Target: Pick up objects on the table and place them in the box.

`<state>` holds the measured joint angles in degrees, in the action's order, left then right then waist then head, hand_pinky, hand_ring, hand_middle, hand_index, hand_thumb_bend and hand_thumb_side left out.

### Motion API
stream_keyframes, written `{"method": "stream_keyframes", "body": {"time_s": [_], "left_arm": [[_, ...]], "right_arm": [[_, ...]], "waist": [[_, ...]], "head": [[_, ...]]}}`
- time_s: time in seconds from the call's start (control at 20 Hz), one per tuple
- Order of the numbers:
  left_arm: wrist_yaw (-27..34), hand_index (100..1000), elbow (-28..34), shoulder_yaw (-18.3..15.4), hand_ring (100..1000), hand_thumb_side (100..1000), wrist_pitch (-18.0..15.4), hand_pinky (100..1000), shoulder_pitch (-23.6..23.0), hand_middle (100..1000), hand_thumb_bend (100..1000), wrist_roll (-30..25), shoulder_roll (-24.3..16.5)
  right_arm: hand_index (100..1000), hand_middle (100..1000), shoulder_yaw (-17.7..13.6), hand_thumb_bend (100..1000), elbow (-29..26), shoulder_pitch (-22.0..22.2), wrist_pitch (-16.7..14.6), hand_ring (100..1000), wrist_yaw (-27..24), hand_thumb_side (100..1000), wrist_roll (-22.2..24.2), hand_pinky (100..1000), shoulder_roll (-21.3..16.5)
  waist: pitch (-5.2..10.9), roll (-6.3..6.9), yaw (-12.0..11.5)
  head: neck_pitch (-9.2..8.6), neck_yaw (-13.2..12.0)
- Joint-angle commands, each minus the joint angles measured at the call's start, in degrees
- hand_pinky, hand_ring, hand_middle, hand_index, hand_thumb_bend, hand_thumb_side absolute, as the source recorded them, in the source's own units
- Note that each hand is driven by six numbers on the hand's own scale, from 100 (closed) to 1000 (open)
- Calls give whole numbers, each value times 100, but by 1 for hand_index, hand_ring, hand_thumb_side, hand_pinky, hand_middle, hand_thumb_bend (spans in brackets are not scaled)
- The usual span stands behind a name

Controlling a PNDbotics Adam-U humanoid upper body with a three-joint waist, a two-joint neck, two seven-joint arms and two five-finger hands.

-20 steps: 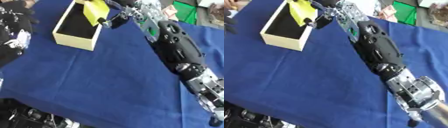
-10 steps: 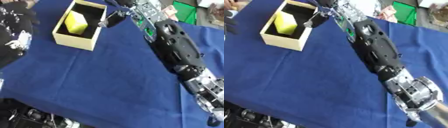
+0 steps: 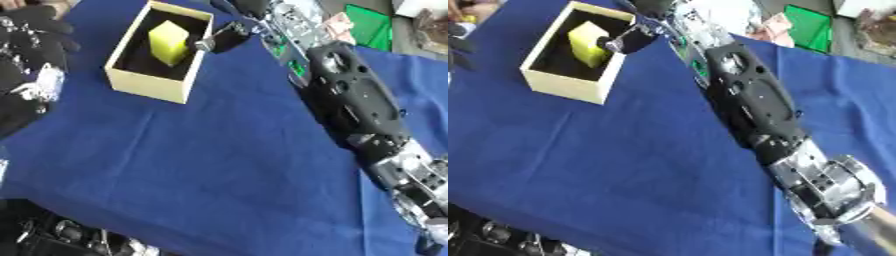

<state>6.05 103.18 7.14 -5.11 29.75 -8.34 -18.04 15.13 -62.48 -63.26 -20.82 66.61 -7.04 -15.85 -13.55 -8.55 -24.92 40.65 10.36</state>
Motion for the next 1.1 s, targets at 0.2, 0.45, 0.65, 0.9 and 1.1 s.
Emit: {"method": "stream_keyframes", "body": {"time_s": [0.2, 0.45, 0.65, 0.9, 1.1], "left_arm": [[-28, 819, 26, -97, 652, 218, 35, 557, 16, 660, 100, 99, -99], [-120, 821, -53, -154, 661, 232, 92, 559, -19, 669, 100, 218, -148], [-131, 822, -153, -200, 668, 245, 169, 559, -79, 677, 100, 362, -178], [-66, 822, -245, -231, 672, 245, 226, 559, -141, 681, 100, 508, -203], [44, 819, -358, -256, 687, 244, 315, 562, -191, 695, 100, 636, -166]], "right_arm": [[919, 852, -365, 439, 19, -41, 355, 812, -504, 226, -273, 864, -215], [903, 834, -603, 354, -157, 118, 661, 790, -1018, 172, -372, 839, -446], [896, 825, -765, 100, -444, 342, 906, 786, -1421, 115, -387, 808, -675], [889, 819, -825, 100, -942, 646, 1214, 775, -1959, 100, -230, 784, -943], [866, 802, -991, 100, -1162, 878, 1441, 743, -2355, 100, -234, 738, -1208]], "waist": [[76, 98, 160], [37, 151, 456], [20, 227, 792], [17, 307, 1120], [4, 405, 1341]], "head": [[-82, -72], [-112, -132], [-128, -177], [-124, -265], [-146, -321]]}}
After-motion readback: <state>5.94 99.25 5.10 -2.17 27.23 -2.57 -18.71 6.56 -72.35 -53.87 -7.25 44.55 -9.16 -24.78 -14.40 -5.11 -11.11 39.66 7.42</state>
